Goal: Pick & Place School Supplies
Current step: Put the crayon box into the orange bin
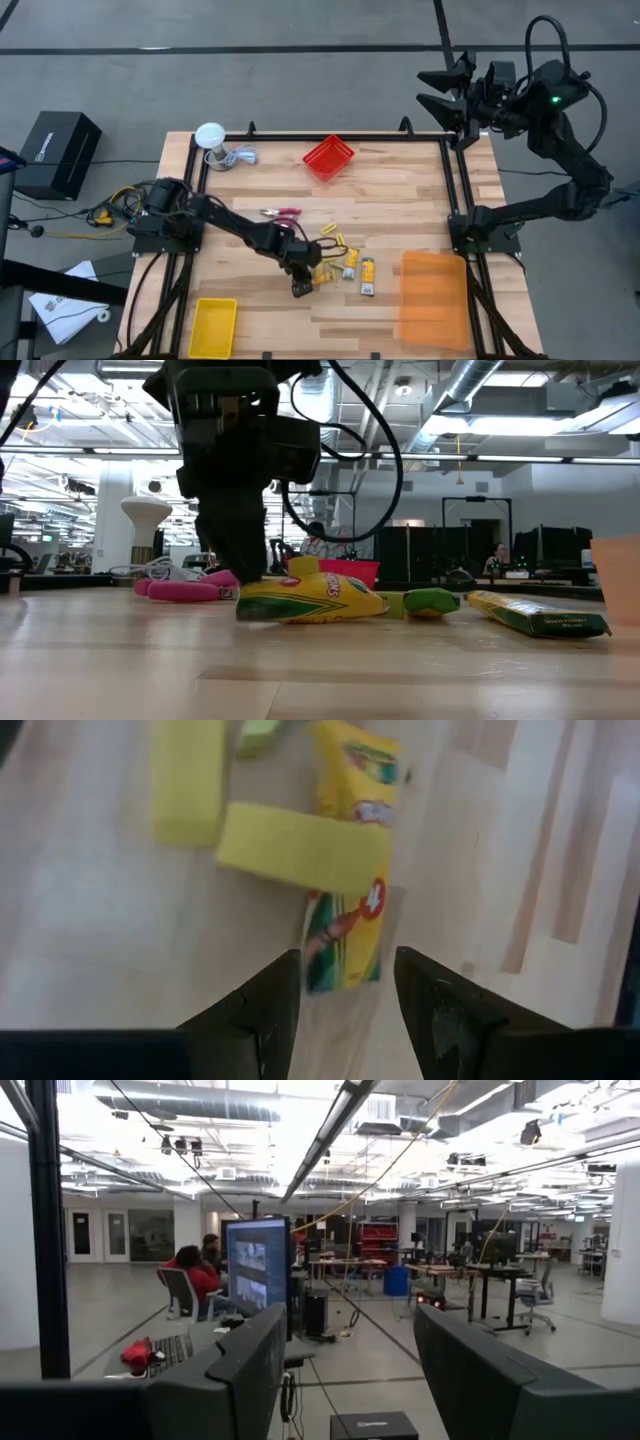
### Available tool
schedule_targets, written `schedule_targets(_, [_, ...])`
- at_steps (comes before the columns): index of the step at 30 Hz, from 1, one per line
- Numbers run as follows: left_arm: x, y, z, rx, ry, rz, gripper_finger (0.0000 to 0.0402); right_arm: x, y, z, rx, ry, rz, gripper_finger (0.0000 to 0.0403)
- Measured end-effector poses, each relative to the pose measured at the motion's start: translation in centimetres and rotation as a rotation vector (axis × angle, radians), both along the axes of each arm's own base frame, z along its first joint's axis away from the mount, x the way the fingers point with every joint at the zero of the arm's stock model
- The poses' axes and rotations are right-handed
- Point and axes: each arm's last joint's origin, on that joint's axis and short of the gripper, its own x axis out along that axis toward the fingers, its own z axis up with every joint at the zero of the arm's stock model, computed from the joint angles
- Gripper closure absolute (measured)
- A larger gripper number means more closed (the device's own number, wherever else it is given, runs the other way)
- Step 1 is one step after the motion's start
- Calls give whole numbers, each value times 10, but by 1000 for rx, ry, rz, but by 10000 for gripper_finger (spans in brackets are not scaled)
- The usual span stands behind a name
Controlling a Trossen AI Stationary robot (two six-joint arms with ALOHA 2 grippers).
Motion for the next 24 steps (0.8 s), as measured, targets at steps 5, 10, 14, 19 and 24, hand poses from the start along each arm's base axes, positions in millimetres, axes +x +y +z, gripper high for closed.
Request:
schedule_targets(5, [0,-4,0,1,-8,-7,242,-3,1,1,-3,-8,0,191])
schedule_targets(10, [3,-5,0,-21,-32,30,242,-4,2,2,-8,-11,14,191])
schedule_targets(14, [6,-5,-4,-34,-35,53,242,-4,2,1,-10,-8,26,191])
schedule_targets(19, [11,-8,-23,-81,10,60,242,-4,2,1,-10,-9,25,191])
schedule_targets(24, [19,-13,-38,-142,-14,58,248,-4,2,1,-10,-7,25,191])
